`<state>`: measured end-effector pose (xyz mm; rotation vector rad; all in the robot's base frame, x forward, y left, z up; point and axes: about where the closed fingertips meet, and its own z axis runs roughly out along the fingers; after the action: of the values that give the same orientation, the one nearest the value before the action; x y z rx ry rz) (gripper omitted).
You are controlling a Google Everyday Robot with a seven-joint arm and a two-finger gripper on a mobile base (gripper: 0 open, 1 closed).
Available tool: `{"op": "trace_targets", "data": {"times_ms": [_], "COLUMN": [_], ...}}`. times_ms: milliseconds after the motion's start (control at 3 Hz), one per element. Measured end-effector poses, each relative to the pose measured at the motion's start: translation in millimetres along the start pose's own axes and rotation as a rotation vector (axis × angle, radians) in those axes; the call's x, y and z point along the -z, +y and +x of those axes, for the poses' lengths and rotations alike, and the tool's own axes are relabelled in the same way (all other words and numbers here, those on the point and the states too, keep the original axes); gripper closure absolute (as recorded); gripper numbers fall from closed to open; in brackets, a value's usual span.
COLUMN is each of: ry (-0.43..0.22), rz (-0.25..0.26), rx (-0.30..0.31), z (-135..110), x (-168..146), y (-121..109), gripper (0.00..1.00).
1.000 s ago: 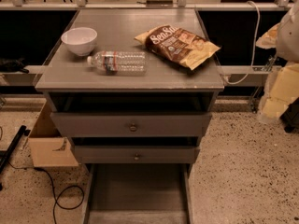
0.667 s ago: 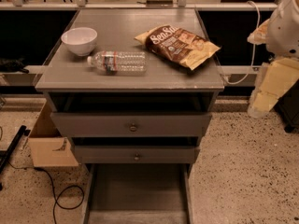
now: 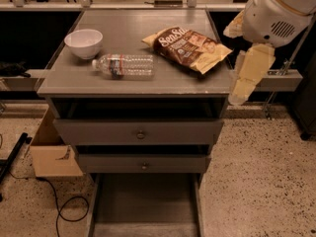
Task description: Place water bottle into bottom drawer
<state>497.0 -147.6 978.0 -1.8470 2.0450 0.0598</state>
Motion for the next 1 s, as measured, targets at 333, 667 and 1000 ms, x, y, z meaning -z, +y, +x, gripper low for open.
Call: {"op": "trace_targets", "data": {"times_ms": [333,667,1000], "ry": [-0.122,-0.131,-0.192], "rz": [-0.061,-0.065,-0.094], "rx": [0.036,0.035,0.029], "z": [-30,-30,-32], "x": [-13,-15,-24], "y": [-16,-17,-23], "gripper": [0.00,0.00,0.00]}}
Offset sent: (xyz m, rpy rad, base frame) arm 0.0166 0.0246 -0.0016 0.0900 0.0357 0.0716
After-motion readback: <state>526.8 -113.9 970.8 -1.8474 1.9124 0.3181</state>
